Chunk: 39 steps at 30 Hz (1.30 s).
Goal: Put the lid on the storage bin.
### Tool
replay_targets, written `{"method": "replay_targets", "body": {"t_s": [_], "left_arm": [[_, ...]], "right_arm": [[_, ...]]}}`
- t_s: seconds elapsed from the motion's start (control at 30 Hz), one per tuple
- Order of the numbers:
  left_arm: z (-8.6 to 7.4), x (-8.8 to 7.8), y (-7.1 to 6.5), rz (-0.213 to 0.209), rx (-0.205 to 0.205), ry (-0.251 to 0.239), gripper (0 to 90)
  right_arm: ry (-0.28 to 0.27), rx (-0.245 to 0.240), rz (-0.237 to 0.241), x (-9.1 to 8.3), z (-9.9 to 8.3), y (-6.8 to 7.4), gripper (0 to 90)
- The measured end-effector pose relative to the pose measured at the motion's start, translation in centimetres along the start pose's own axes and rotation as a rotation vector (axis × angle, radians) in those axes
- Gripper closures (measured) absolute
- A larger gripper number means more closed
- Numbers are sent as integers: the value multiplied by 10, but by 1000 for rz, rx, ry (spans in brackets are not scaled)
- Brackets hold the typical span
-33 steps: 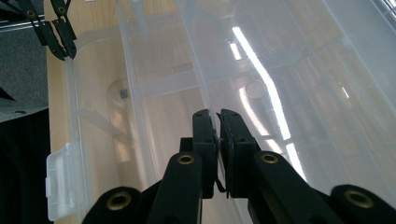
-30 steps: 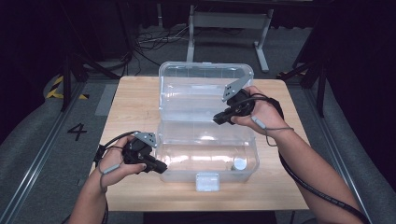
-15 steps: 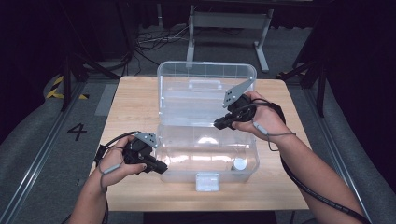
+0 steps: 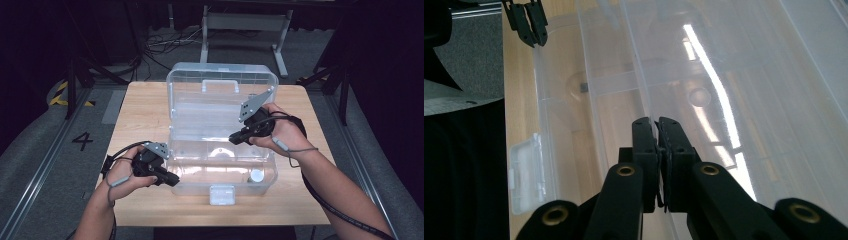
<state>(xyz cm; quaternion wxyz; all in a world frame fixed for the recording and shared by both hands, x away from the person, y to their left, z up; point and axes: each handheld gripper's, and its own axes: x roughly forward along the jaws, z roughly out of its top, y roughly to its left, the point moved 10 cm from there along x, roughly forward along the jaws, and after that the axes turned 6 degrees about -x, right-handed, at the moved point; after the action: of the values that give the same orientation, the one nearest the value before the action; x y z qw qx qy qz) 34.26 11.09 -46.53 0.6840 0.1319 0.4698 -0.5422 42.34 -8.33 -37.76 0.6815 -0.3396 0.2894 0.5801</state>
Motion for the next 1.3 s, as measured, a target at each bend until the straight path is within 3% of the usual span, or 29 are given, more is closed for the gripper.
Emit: {"method": "replay_targets", "body": {"t_s": [0.27, 0.43, 1.17, 1.23, 1.3], "left_arm": [[0, 0, 0, 0, 2, 3, 838], [0, 0, -1, 5, -19, 6, 837], [1, -1, -1, 27, -8, 10, 839], [2, -5, -2, 27, -7, 3, 847], [7, -15, -6, 13, -6, -46, 856]], "right_arm": [[2, -12, 7, 1, -2, 7, 876], [2, -16, 10, 2, -3, 11, 878], [5, -34, 27, 4, -7, 22, 882], [5, -39, 19, 5, -7, 22, 882], [4, -39, 17, 5, -8, 22, 882]]}}
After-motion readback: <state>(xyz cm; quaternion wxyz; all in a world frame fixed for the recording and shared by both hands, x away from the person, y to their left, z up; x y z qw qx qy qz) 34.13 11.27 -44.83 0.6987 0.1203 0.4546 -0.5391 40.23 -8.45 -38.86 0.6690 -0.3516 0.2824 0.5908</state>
